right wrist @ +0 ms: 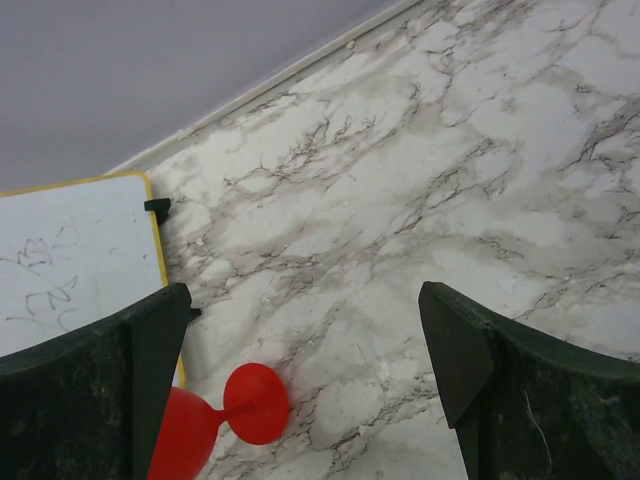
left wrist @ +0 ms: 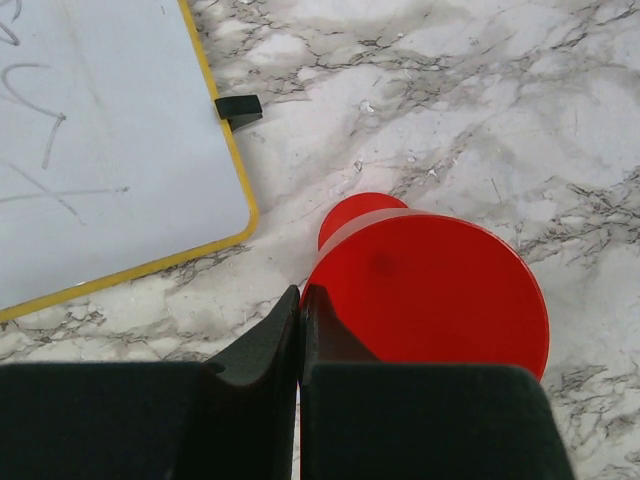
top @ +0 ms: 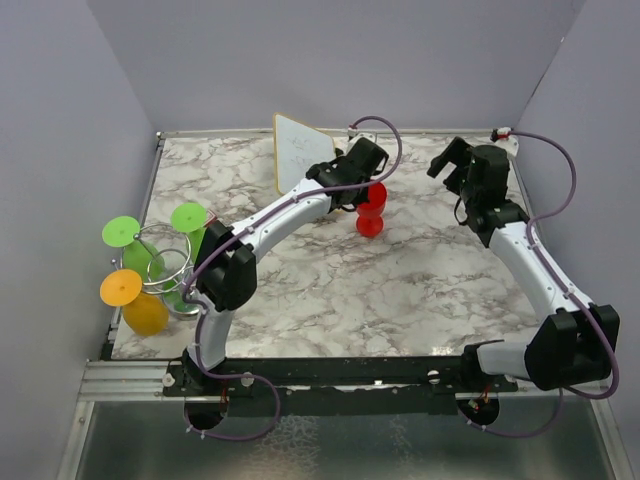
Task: Take the wine glass off the wine glass rack
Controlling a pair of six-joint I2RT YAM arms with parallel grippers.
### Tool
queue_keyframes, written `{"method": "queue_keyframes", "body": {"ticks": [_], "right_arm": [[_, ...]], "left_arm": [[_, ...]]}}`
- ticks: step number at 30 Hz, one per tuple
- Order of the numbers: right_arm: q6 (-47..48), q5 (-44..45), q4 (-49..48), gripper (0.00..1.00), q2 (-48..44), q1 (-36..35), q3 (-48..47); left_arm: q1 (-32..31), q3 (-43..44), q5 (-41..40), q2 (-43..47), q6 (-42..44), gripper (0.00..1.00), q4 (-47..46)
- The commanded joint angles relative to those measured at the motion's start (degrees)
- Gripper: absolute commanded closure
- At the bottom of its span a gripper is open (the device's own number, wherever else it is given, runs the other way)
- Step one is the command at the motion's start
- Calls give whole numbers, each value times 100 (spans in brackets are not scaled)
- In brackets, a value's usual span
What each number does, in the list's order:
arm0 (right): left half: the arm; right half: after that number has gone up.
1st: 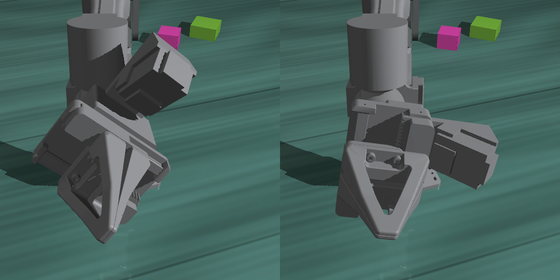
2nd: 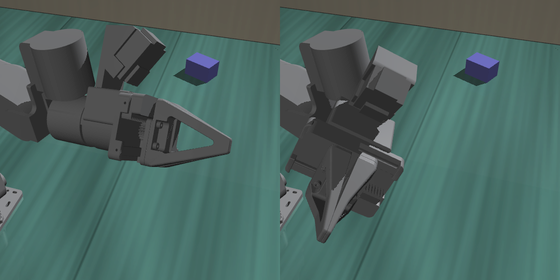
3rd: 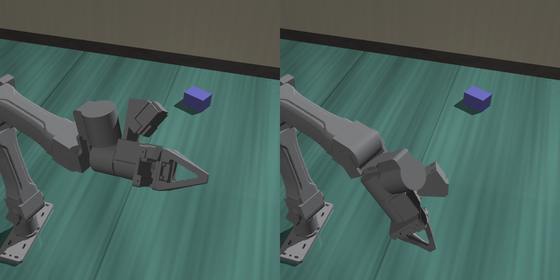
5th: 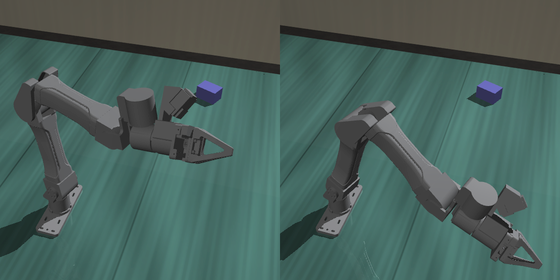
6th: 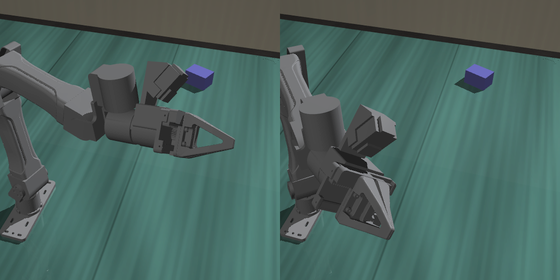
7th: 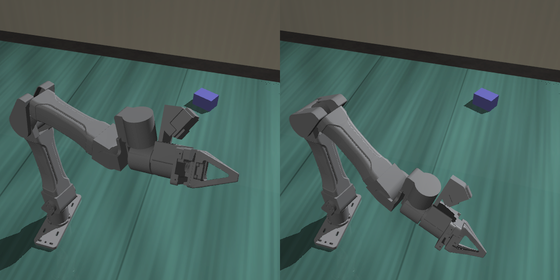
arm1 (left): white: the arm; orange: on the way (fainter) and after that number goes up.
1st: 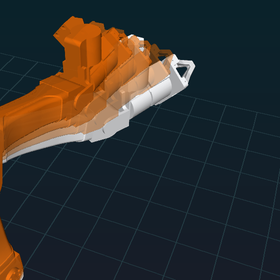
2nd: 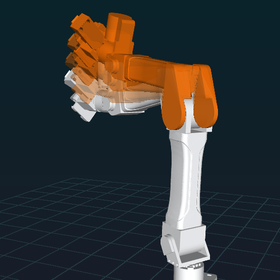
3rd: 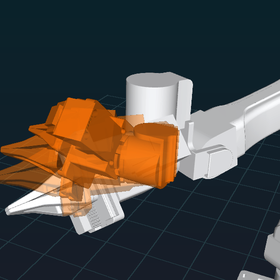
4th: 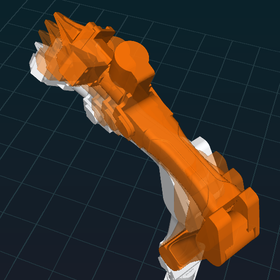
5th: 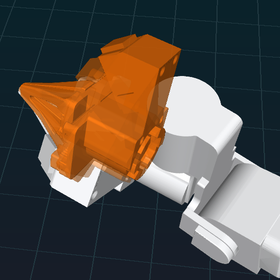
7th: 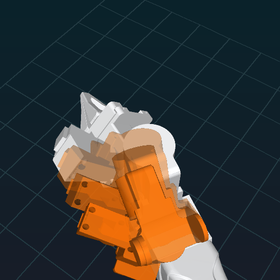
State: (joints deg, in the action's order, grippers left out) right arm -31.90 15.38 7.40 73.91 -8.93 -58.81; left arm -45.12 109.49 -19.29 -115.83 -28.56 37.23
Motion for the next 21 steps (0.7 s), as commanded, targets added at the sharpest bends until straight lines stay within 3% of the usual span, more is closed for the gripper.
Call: {"method": "queue_keyframes", "body": {"ticks": [1,8,21], "right_arm": [[-624,220,813,1,157,5,-396],[-1246,341,1481,1,286,5,-679],[-1010,443,1569,1,-184,5,-638]], "left_arm": [[-18,305,-260,-161,148,100,-56],[-5,494,-329,-422,271,99,118],[-4,929,-9,-110,557,48,355]]}}
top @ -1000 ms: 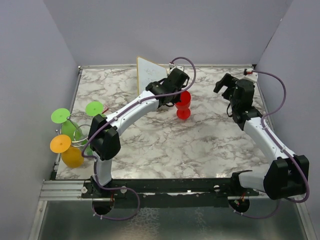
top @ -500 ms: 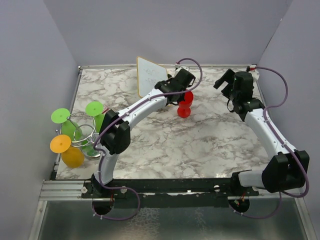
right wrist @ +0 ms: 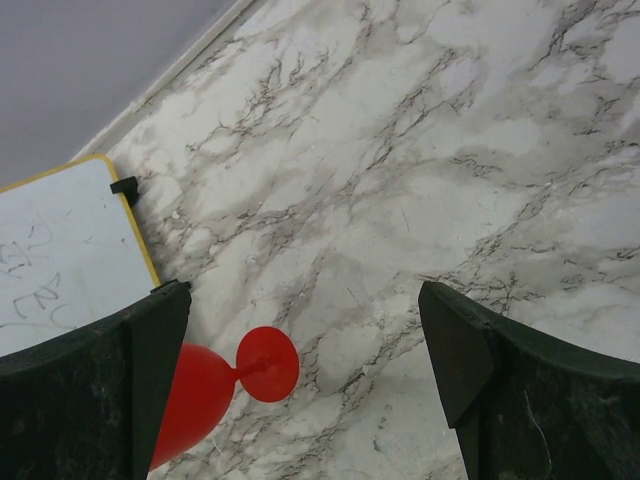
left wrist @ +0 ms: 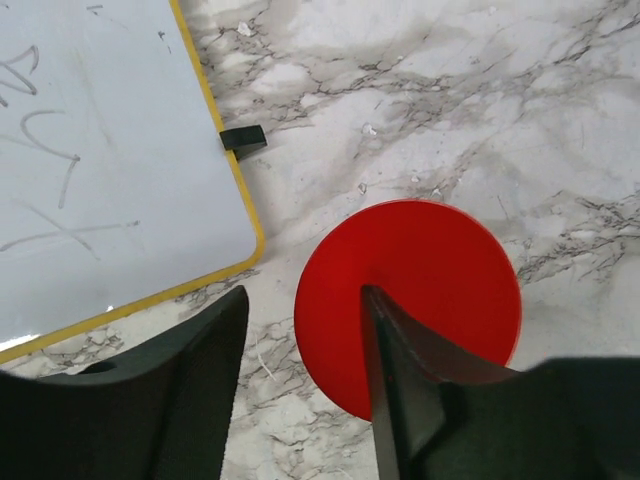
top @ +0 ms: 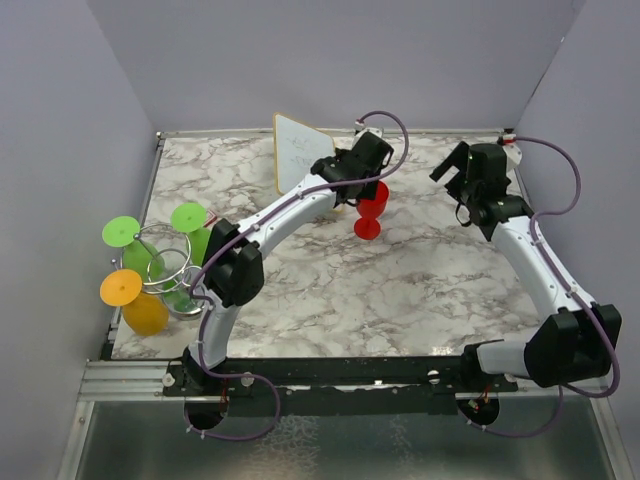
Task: Take the wine glass off the wine glass rack
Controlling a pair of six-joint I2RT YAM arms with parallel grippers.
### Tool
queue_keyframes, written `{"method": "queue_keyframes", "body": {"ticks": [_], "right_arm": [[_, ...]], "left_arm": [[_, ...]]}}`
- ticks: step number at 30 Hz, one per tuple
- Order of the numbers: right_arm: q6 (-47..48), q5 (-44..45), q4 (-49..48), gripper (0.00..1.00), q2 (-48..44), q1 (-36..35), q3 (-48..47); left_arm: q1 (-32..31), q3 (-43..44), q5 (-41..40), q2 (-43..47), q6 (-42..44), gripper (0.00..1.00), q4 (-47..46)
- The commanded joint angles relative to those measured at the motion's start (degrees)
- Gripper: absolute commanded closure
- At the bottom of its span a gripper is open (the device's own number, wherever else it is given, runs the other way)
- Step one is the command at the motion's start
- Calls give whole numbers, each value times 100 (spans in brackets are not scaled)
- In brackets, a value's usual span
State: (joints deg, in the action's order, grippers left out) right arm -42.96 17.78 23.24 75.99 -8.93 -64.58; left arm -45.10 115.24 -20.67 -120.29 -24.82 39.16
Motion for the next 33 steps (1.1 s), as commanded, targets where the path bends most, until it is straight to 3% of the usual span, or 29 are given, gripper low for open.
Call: {"method": "queue_keyframes", "body": {"ticks": [1,7,13,18,26,33], "right_arm": [[169,225,-73,1,-475,5,-6],[482,125,-508,1,-1127,7,587],[975,-675,-1104,0,-1895,5,1098],[1097,-1804,-1474,0,-2278,10,1385],[849,-4318,-2601,0,-2331,-3,1327],[-475,-5162,-3443,1,-1777,-188,905]], "left_arm": [[-7,412,159,437,214,45,217],[-7,259,386,1560,411,23,343],[-6,-1313,571,3484,634,3,5],[-7,-2679,628,5135,615,1,-363],[-6,-3892,227,7149,536,1,-405],[-7,-3742,184,7962,188,1,-81]]}}
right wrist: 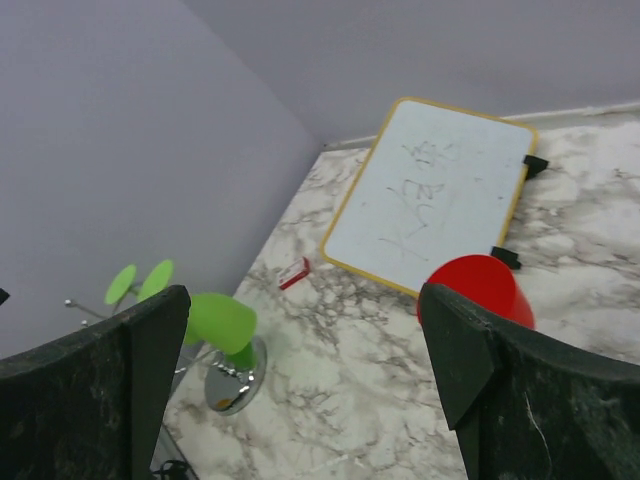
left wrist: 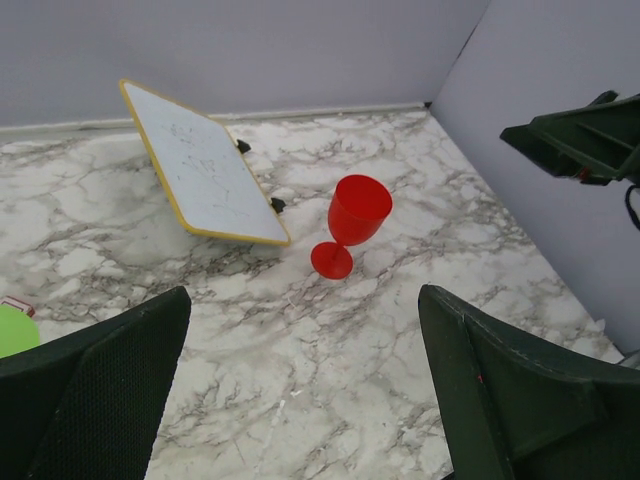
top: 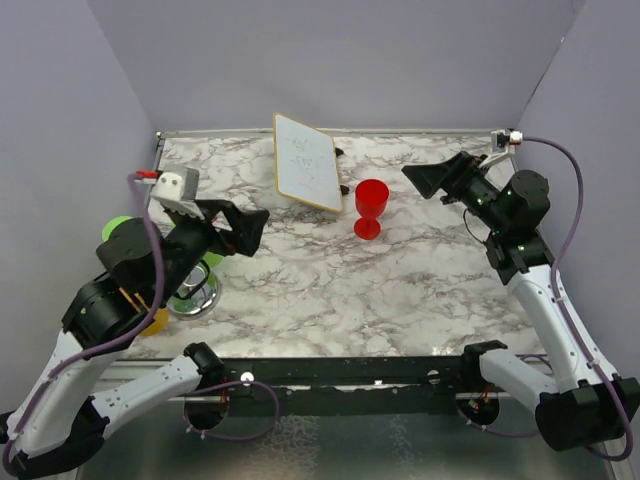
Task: Take the wine glass off the wine glass rack
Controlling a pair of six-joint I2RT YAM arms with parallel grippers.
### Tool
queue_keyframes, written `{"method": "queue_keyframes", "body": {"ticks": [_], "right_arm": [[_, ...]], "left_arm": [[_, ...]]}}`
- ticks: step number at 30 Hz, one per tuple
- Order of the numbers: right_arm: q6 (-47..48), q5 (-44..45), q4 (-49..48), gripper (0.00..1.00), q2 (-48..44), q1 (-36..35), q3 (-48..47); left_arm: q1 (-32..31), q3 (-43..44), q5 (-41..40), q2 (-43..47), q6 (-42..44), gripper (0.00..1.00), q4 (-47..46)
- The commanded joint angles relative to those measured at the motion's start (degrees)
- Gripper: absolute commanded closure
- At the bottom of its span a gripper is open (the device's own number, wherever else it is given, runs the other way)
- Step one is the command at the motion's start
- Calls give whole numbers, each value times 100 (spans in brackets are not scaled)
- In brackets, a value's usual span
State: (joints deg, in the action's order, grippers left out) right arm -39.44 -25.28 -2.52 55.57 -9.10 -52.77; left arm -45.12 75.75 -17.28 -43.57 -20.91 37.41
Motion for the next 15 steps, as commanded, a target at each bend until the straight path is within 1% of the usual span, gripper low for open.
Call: {"method": "queue_keyframes", "body": {"ticks": [1,2,5,10,15], "right_arm": [[-933,-799,-960,1,364,-300,-321],[-1007,-699,-1012,1,475,-457,-385],[-1112,-253,-1020,1,916,-1120,-725],[-1601,155,-932,1,1954,-2130,-1403],[-2041,308,-867,0,3130,-2985,-2196]], "left_arm": [[-5,206,-141,341,-218,1,127],[-5,347,-129,381,-227,1,143],[-5,388,-135,481,-257,1,182],[-5,391,-95,605,-364,1,254],[1,373,-128,723,-407,1,290]]}}
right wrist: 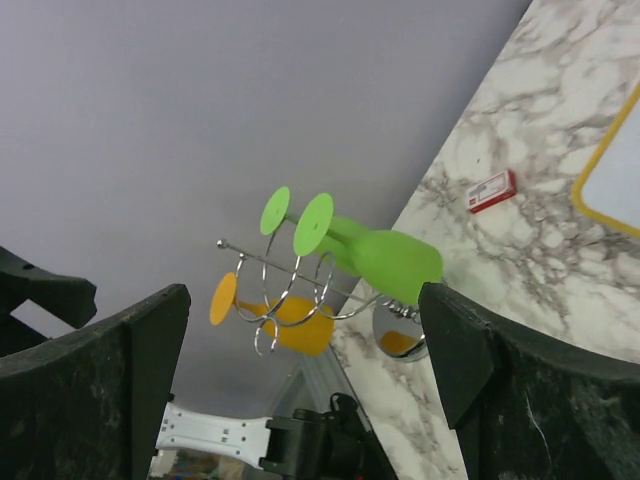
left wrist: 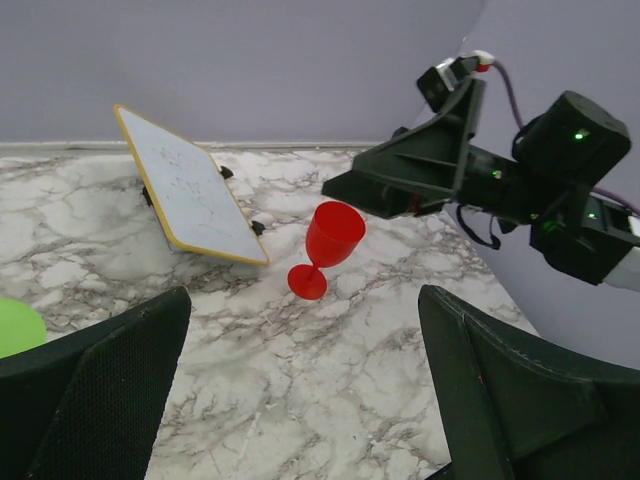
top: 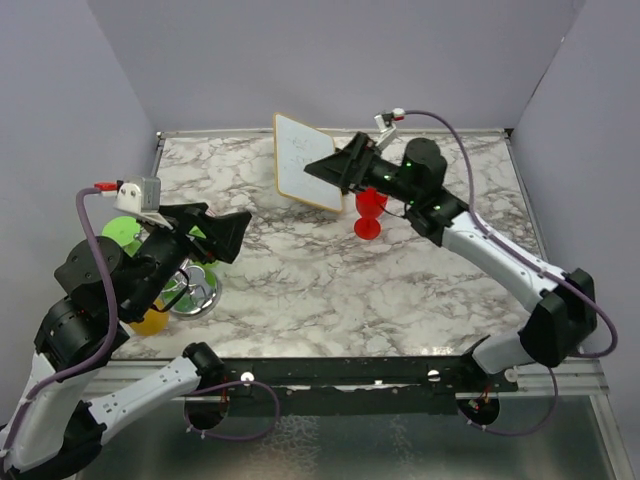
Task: Take the wine glass off the wine glass rack
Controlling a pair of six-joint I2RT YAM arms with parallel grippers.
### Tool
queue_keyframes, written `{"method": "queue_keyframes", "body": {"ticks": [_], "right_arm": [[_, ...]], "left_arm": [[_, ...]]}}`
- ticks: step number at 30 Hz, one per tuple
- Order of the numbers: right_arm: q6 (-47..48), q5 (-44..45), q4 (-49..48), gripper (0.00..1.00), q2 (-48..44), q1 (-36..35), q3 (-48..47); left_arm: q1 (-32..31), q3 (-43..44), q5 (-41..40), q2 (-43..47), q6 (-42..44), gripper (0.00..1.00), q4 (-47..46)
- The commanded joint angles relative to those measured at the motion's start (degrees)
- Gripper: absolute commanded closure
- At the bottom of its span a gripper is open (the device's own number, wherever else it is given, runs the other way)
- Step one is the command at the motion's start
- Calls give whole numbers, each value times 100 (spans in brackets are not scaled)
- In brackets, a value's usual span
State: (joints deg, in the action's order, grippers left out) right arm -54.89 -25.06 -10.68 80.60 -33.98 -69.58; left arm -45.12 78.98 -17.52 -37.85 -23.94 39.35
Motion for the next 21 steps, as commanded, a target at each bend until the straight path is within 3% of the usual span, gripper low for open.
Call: {"method": "queue_keyframes", "body": {"ticks": [1,8,21], "right_arm": [[-572,325,-40,0,820,-677,-674],[-1496,314,-141,1,2195,-1457,-1570],[-2407,433,-559,21,3841,-2034,-2802]], "left_arm": [[-4,49,-115,179,-124,1,113],[-5,201,-115,269,-146,1,181],[-3,288,-225,376,-214,1,312]]}}
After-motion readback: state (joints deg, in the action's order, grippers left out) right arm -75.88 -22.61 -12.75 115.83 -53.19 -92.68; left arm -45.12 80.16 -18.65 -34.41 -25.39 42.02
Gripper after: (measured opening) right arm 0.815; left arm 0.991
